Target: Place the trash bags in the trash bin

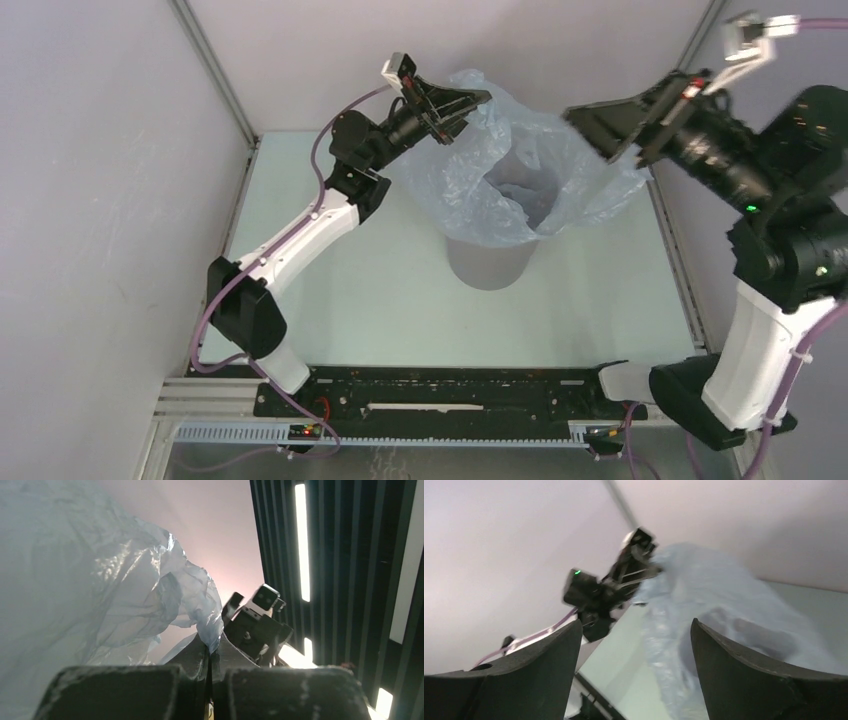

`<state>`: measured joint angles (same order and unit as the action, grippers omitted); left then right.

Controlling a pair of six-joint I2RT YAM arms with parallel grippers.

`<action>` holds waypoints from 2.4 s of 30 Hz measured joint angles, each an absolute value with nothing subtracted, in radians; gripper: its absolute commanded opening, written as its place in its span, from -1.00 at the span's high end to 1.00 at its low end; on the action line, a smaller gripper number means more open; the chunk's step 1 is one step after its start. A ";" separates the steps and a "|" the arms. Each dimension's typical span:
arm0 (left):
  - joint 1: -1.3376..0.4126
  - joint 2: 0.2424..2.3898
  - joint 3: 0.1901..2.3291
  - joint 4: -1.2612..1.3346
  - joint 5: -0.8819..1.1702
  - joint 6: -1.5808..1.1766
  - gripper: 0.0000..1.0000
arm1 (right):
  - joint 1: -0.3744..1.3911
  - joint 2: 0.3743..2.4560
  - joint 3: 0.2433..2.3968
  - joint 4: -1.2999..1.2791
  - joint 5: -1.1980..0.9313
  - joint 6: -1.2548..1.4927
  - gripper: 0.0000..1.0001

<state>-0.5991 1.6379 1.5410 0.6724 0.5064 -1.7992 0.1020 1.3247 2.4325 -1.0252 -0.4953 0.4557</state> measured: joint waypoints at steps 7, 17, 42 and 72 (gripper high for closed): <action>-0.585 1.615 1.513 0.694 0.499 -1.808 1.00 | 0.438 1.425 2.273 -0.960 -0.280 0.464 -0.24; -0.564 1.522 1.381 0.791 0.464 -1.836 1.00 | 0.448 1.435 1.771 -0.859 -0.083 0.540 -0.18; -0.613 1.544 1.382 0.844 0.456 -1.874 1.00 | 0.576 1.565 1.562 -0.681 0.154 0.548 -0.02; -0.573 1.571 1.382 0.868 0.475 -1.887 1.00 | 0.585 1.499 1.565 -0.653 -0.056 0.517 -0.20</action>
<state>-0.5728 1.5715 1.3823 0.8677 0.4747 -1.8870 0.5846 1.4994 1.5654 -0.6533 -0.0563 0.5171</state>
